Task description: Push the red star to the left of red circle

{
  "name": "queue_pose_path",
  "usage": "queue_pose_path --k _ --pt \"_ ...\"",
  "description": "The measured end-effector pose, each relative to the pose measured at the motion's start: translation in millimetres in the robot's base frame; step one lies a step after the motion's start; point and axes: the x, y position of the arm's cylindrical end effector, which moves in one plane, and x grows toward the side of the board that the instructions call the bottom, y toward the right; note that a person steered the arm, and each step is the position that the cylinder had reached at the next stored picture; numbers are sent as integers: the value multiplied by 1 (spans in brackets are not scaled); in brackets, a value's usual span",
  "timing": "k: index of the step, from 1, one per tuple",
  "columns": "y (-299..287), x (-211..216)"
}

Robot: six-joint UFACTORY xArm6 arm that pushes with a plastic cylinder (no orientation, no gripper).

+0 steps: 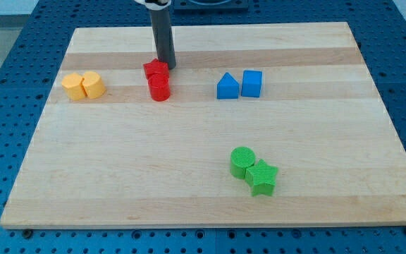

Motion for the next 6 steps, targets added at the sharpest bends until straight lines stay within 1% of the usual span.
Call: queue_pose_path --k 4,5,6 --pt "-85 2" --pt "-82 2" --pt "-40 -12"
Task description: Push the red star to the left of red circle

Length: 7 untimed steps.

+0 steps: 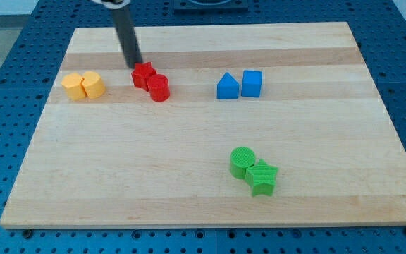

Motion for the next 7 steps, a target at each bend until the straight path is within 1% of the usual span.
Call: queue_pose_path --k 1,2,4,5,7 --pt "31 1" --pt "30 12" --pt "-25 12" --pt "-38 14" --pt "-37 24"
